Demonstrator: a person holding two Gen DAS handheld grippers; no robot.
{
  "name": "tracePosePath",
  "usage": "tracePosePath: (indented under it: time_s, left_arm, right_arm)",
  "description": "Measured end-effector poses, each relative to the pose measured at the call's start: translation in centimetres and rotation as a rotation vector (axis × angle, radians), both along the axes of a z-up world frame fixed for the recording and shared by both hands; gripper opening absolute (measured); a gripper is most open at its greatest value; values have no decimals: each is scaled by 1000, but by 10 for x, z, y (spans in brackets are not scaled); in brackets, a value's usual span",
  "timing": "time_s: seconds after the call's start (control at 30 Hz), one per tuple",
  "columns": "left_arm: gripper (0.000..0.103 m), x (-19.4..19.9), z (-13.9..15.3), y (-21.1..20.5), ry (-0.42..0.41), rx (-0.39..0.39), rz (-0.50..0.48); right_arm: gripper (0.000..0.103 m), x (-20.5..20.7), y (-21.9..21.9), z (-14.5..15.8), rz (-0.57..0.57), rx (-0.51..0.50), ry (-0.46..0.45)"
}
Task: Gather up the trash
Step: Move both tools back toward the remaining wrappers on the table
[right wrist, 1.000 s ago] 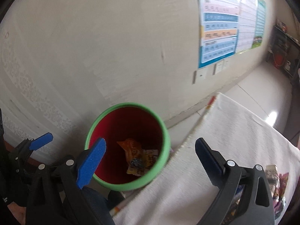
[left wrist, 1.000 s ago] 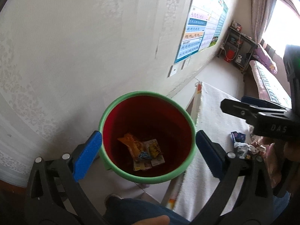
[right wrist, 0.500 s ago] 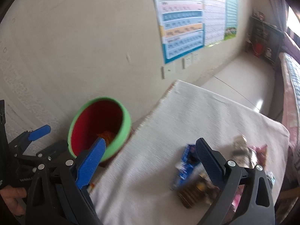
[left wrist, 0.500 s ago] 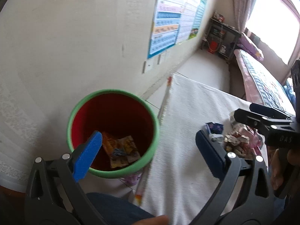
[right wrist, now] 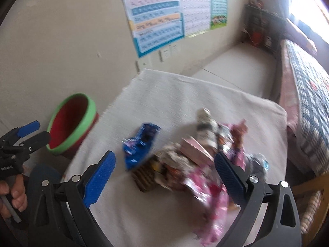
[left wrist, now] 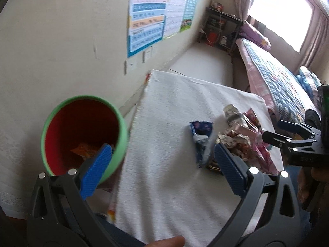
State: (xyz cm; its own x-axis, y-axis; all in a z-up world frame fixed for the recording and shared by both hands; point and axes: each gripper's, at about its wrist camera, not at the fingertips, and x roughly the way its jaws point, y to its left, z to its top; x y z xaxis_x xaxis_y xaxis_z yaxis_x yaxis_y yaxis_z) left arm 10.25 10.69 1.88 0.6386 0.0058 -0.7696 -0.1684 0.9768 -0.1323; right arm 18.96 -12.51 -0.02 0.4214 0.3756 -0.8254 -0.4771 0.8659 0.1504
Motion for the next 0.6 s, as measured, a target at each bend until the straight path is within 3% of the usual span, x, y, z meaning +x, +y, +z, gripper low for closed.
tracePosePath:
  time_s: [0.6]
  left_arm:
    - [97, 30, -41, -68, 87, -26, -114]
  right_arm:
    - [93, 12, -111, -34, -194, -16, 70]
